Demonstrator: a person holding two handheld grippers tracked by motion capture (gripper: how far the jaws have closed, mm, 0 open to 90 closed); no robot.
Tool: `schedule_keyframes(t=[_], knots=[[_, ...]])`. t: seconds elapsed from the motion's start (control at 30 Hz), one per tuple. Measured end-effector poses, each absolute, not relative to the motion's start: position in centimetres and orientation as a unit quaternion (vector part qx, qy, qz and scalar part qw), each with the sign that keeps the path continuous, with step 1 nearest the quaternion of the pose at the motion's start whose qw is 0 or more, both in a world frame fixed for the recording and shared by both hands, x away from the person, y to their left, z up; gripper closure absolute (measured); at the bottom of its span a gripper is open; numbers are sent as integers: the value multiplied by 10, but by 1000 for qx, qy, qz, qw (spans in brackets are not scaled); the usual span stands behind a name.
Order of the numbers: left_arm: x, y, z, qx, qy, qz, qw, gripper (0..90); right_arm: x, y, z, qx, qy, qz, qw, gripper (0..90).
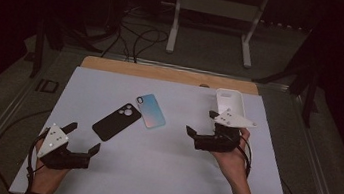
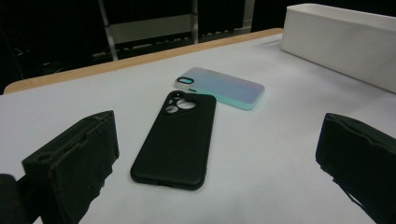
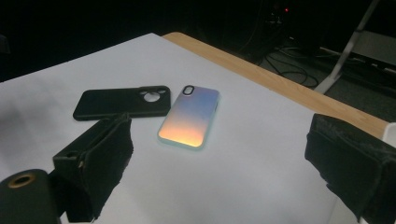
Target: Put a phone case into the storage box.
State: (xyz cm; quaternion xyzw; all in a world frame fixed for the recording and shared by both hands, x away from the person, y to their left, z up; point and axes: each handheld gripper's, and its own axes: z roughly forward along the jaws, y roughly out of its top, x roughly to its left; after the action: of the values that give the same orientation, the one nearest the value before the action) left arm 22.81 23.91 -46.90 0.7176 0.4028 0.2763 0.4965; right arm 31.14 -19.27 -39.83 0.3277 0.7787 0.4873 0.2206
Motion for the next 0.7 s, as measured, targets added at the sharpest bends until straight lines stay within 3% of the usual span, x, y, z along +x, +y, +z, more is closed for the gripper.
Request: schedule_keyframes(t=[0.7], knots=[[228,240,-469,717,403,276,497,0,335,-164,-394,330,795,469,198,73]])
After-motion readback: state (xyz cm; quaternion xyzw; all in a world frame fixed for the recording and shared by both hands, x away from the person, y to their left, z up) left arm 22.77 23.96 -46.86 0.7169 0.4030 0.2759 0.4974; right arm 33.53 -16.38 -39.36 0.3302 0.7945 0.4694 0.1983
